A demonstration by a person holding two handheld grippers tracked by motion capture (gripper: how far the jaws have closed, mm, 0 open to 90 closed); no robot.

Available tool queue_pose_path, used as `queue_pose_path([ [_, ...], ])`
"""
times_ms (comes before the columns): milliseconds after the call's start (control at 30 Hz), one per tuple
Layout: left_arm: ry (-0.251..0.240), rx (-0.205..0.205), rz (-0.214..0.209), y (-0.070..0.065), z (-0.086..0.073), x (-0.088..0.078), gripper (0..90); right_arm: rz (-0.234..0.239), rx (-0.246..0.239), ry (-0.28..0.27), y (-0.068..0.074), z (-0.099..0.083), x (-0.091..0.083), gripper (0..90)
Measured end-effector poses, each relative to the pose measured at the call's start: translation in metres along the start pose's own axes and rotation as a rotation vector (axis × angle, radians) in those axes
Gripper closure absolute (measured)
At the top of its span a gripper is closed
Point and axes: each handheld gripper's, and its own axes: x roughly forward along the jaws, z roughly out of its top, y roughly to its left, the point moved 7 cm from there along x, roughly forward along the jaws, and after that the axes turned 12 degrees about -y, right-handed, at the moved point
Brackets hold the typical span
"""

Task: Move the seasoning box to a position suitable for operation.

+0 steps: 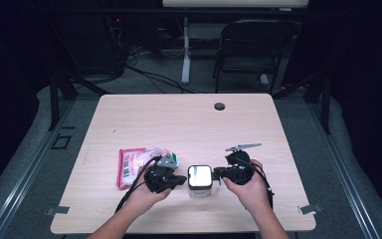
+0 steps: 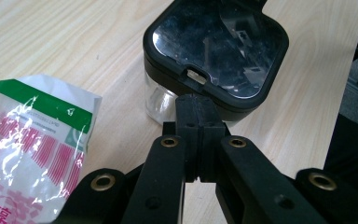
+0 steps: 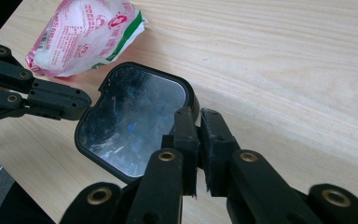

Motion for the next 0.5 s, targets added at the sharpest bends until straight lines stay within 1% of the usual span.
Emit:
queue_pose_path([
  [33, 0.004, -0.003, -0.003, -0.0009, -0.0006, 0.0005, 90.0, 0.0, 0.001, 0.0, 0.0, 0.0, 0.0, 85.9],
  [167, 0.016, 0.004, -0.006, -0.0019, -0.0025, 0.003, 90.0, 0.003, 0.005, 0.001, -0.0002, -0.0003, -0.0001, 85.8],
  [233, 0.021, 0.01, -0.001, -0.0023, -0.0032, 0.004, 90.0, 0.001, 0.005, 0.002, -0.0004, -0.0004, -0.0002, 85.9],
  [500, 0.013, 0.002, -0.009, -0.003, -0.002, 0.0021, 90.0, 0.004, 0.014, -0.004, -0.0002, -0.0003, 0.0001, 85.9],
])
